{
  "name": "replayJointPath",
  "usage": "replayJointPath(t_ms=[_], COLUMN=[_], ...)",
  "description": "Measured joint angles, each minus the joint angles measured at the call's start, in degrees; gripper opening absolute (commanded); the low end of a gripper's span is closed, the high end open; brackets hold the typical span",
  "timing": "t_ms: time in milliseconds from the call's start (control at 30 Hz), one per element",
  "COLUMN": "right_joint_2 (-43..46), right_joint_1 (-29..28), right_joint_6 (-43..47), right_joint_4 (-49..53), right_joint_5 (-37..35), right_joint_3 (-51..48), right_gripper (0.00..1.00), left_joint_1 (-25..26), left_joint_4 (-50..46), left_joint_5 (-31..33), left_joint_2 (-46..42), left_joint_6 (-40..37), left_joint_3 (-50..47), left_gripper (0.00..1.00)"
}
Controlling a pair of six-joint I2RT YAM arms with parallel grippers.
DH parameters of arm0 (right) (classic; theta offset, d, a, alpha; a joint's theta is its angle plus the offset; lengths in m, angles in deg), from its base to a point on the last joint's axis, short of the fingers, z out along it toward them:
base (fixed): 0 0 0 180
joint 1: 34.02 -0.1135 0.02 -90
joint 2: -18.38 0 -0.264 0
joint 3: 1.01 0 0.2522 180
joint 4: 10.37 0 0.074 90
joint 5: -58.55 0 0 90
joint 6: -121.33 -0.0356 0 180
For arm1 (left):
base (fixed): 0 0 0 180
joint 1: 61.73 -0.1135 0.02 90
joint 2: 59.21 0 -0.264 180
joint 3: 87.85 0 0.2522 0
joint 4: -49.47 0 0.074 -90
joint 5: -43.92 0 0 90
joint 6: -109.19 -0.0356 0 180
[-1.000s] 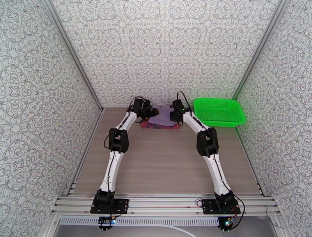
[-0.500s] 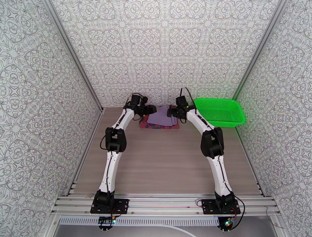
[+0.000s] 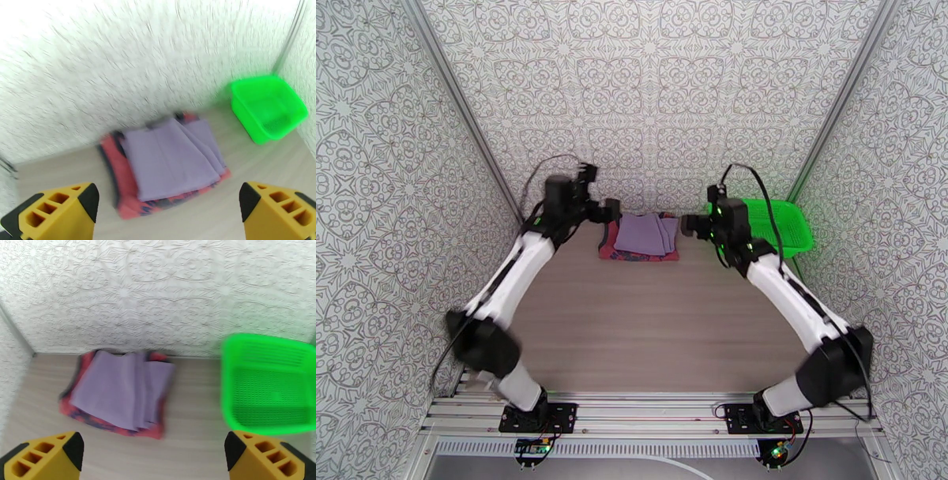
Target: Fold and stack the mixed laundry pile
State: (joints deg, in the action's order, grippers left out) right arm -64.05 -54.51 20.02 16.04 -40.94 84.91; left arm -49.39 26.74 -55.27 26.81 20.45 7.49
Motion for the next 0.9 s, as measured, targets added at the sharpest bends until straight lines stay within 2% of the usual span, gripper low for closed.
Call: replayJointPath(t_ms=[100,167,200,267,367,467,567,633,733,833,900], right_joint_2=[4.83,6.03,6.08,5.64,5.22,6.32,8.83,11.17,13.07,12.24,10.45], right_joint_1=[0.17,0.26,0.26,0.26,0.5,0.85,0.85,0.98,2.91,6.12,8.11], right_joint_6=[5.49,9.66,11.41,12.94,13.73,14.38,14.34,14.32,13.86,13.46,13.05], right_joint_4=[-10.56,-20.85,-24.98,-32.11,-36.22,-39.93,-41.88,-43.71,-47.95,-51.6,-55.58], right_joint_5=[-3.45,-6.01,-7.23,-10.29,-14.82,-16.02,-16.46,-16.72,-16.87,-16.59,-15.67], right_joint_3=[-15.04,-26.88,-31.78,-40.22,-45.35,-45.42,-45.59,-47.25,-51.89,-55.87,-57.57], right_gripper=[0.95,0.93,0.89,0.89,0.99,0.99,0.99,0.99,0.99,0.99,0.99], left_joint_1=[-4.74,-7.93,-9.66,-13.31,-16.24,-15.08,-13.57,-12.81,-12.33,-13.86,-17.75], left_joint_4=[19.8,36.06,42.71,53.2,63.36,70.47,75.73,72.39,57.0,56.72,60.13], left_joint_5=[3.06,4.02,4.61,5.27,9.03,10.73,12.85,13.49,14.29,14.16,13.49], left_joint_2=[-10.69,-12.96,-11.96,-7.67,-0.81,0.7,-4.68,-12.33,-23.74,-27.08,-24.52], left_joint_6=[-1.88,-2.91,-2.1,0.59,2.8,3.58,4.13,3.63,-0.13,-1.49,0.39], left_joint_3=[-23.04,-38.12,-45.42,-56.94,-68.15,-70.2,-70.16,-69.44,-63.41,-63.47,-67.8], left_gripper=[0.99,0.99,0.99,0.99,0.99,0.99,0.99,0.99,1.0,1.0,1.0])
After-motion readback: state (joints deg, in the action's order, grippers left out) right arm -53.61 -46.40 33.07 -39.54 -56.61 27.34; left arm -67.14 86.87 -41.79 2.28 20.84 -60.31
